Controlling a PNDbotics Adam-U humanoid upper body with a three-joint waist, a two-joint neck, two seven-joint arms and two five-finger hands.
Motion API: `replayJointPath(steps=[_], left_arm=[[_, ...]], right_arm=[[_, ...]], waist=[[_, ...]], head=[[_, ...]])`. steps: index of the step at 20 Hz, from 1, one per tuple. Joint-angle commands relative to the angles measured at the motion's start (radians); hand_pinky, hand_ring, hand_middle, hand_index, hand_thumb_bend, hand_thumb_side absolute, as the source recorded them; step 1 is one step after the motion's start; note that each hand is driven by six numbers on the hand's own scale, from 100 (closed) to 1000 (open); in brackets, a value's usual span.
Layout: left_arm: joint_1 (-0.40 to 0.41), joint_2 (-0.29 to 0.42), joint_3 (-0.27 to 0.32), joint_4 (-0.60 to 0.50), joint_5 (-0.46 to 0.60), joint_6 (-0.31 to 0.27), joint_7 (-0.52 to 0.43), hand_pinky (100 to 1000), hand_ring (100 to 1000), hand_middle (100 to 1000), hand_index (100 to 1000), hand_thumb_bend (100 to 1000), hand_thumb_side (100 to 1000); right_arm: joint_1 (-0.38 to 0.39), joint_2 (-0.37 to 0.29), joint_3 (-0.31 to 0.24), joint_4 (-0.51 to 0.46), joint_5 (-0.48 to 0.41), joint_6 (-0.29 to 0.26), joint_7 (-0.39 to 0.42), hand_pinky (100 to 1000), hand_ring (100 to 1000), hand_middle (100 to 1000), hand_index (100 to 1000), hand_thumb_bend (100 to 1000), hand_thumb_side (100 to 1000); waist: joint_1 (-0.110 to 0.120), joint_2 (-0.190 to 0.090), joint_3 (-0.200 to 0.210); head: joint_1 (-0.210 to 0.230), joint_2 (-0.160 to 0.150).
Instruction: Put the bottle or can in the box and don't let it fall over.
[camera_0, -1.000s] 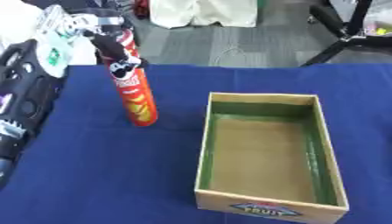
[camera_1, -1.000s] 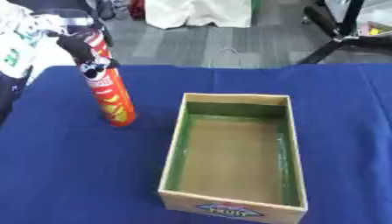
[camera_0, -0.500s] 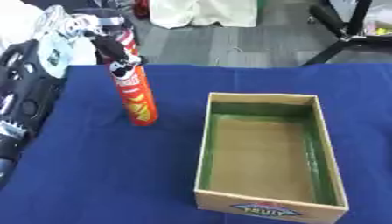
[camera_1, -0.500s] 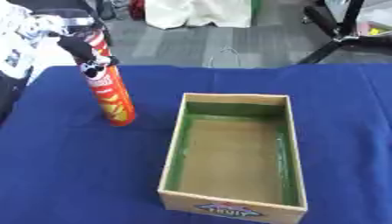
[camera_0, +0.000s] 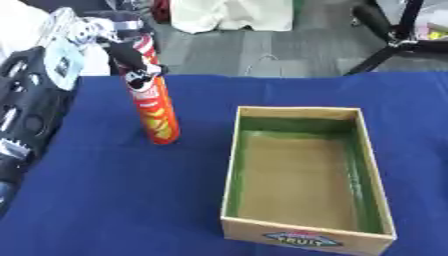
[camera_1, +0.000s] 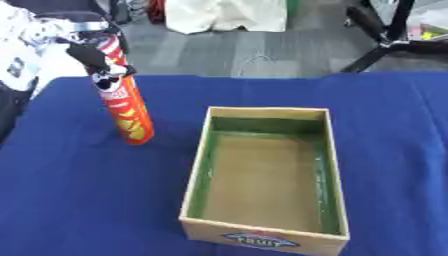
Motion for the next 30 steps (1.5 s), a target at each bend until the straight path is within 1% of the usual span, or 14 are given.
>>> replayJointPath(steps=[1, 10, 26, 30], left_arm=[[0.005, -0.006, -0.017, 0.002, 0.0, -0.006, 0.003, 100, 300, 417, 256, 250, 100], [-0.014, 0.001, -0.016, -0.018, 0.027, -0.004, 0.029, 100, 290, 411, 249, 249, 100], [-0.036, 0.009, -0.017, -0.037, 0.043, 0.009, 0.053, 100, 276, 401, 241, 291, 100], [-0.051, 0.002, -0.018, -0.046, 0.053, 0.009, 0.052, 100, 273, 399, 242, 281, 100]], right_arm=[[-0.005, -0.018, -0.012, -0.012, -0.001, 0.0, -0.006, 931, 693, 695, 1000, 100, 793], [0.007, -0.02, -0.013, -0.012, -0.001, 0.005, -0.011, 931, 693, 694, 998, 100, 791], [0.02, -0.022, -0.013, -0.012, -0.009, 0.013, -0.015, 931, 695, 694, 996, 100, 787], [0.023, -0.023, -0.013, -0.012, -0.011, 0.015, -0.015, 930, 695, 694, 996, 100, 785]], waist=[[-0.004, -0.024, -0.002], [0.003, -0.048, 0.015], [0.022, -0.089, 0.034], [0.025, -0.102, 0.041]], head=[[0.002, 0.0], [-0.003, 0.026], [-0.019, 0.057], [-0.026, 0.066]])
